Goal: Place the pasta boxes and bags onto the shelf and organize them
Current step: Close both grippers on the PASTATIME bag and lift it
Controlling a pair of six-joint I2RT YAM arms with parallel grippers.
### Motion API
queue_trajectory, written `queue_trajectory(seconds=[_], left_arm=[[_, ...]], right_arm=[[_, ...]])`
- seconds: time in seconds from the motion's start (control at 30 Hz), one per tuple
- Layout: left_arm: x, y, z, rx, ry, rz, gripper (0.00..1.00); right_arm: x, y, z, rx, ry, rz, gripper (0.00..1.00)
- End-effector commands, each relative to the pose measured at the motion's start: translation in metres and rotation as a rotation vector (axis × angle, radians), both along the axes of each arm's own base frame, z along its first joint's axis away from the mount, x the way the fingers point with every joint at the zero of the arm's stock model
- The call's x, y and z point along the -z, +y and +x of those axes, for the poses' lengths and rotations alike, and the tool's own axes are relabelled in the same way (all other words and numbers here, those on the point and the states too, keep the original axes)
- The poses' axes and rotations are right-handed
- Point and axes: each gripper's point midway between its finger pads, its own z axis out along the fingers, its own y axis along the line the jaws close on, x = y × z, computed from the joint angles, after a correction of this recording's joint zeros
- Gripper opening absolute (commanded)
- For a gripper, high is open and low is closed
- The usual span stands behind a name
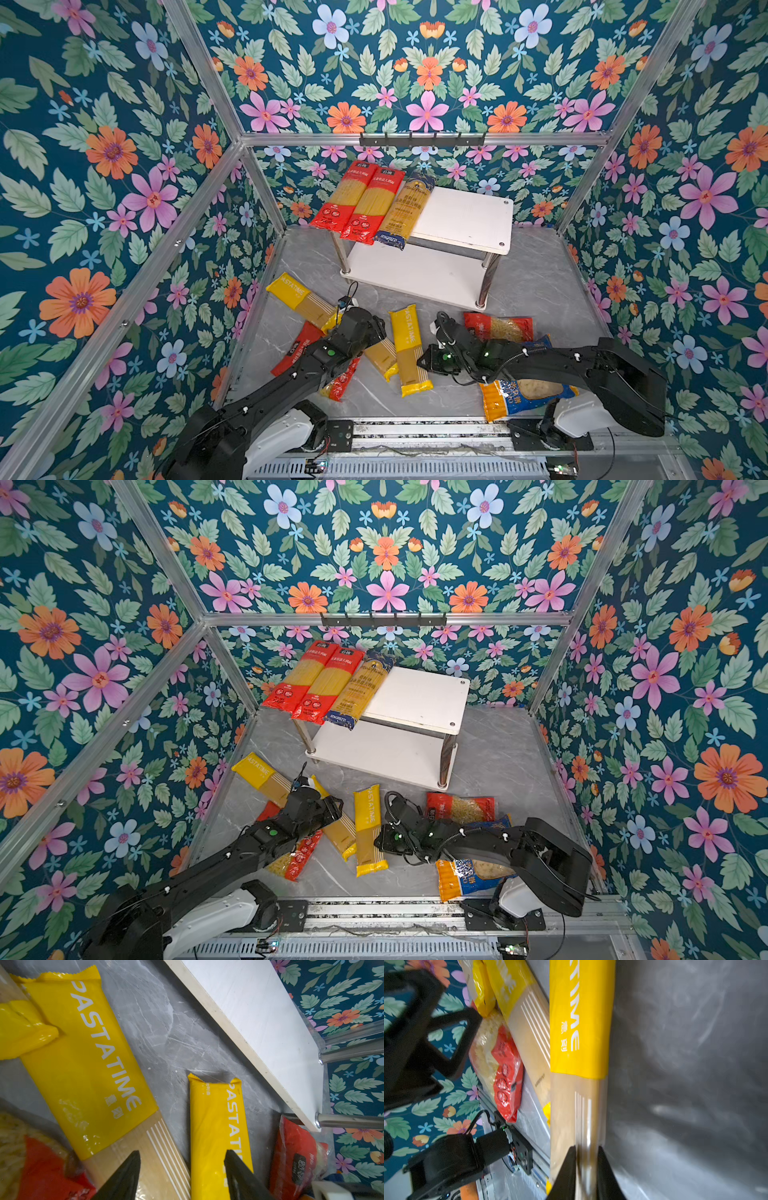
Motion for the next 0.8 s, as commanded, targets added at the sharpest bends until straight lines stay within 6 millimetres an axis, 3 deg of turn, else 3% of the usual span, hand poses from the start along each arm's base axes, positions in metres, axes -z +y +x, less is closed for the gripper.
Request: queue_trajectory(seconds=[0.0, 0.13, 0.37, 0.67, 0.7, 0.77], left_arm=[[-0.003, -0.011, 0.003, 0.031, -0.017, -0.022, 0.67], [-0.001, -0.025, -0.001, 0.080, -0.013, -0.018, 0.65], [0.006, -0.048, -0.016, 0.167, -0.002, 0.027, 0.63], [0.015, -0.065, -0.026, 0.221, 0.016, 0.034, 0.60], [0.014, -0.066, -0.026, 0.223, 0.016, 0.033, 0.60], [0.013, -0.068, -0.027, 0.227, 0.014, 0.031, 0.59]], right_arm=[[-0.002, -0.005, -0.012, 0.000, 0.060, -0.002, 0.32], [-0.001, -0.023, 0.014, 0.061, 0.007, -0.045, 0.44], [0.009, -0.037, 0.060, 0.142, -0.067, -0.106, 0.59], [0.017, -0.014, 0.095, 0.126, -0.142, -0.153, 0.61], [0.030, -0.013, 0.095, 0.118, -0.122, -0.173, 0.60], [0.033, -0.007, 0.097, 0.109, -0.120, -0.162, 0.58]])
